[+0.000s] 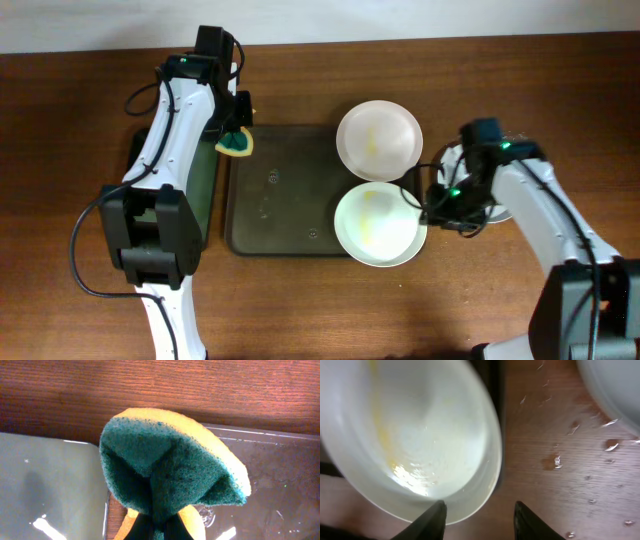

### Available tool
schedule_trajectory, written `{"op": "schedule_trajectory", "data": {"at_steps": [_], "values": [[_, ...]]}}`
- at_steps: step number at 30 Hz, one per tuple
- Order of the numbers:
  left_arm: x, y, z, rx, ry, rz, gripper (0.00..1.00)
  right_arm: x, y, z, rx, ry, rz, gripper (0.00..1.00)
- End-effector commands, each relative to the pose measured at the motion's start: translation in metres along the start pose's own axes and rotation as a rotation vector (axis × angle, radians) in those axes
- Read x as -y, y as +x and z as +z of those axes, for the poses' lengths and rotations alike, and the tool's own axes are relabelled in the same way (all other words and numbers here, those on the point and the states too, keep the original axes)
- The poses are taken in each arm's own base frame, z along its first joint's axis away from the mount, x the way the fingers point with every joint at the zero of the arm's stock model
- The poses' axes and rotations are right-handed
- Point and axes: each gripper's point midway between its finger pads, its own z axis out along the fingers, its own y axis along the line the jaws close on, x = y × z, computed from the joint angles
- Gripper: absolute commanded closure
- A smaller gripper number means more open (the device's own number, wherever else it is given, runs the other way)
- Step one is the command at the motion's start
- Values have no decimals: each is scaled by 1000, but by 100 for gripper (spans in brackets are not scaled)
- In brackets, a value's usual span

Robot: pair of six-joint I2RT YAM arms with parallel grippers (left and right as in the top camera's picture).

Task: Clean dirty plates on tray and stack at the side
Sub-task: 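Grasp the lower-right plate rim with the right gripper, drag it left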

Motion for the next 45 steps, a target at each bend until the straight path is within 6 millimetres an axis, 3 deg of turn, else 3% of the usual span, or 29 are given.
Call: {"op": "schedule_trajectory", "data": {"at_steps": [1,5,13,15,17,18,20,23,28,31,34,35,36,38,45], "values": [[1,-8,-9,33,0,19,100,15,13,22,-3,142,94,60],[1,-8,-9,33,0,19,100,17,10,44,50,144,130,75],[1,-8,-9,33,0,19,100,18,7,47,73,145,158,96],[1,-8,-9,33,0,19,100,17,8,47,66,138,158,96],[1,-8,-9,33,0,19,100,5,13,48,34,71,159,96],[1,-8,-9,33,0,19,100,-10,14,48,20,10,142,96],[1,-8,-9,33,0,19,100,-31,8,44,37,-18,87,96],[1,-8,-9,33,0,19,100,-93,-12,36,149,-93,42,96],[1,-8,-9,33,0,19,100,-144,-46,51,375,-114,116,96],[1,-8,-9,33,0,19,100,-158,-55,67,397,-142,122,96],[1,-8,-9,33,0,19,100,-158,-53,84,368,-132,120,95],[1,-8,-9,33,0,19,100,-157,-53,86,361,-130,120,92],[1,-8,-9,33,0,19,100,-157,-52,88,355,-129,116,73],[1,-8,-9,33,0,19,100,-157,-52,86,347,-117,60,62],[1,-6,-9,26,-1,19,100,-166,-63,60,351,-63,-170,62]]}}
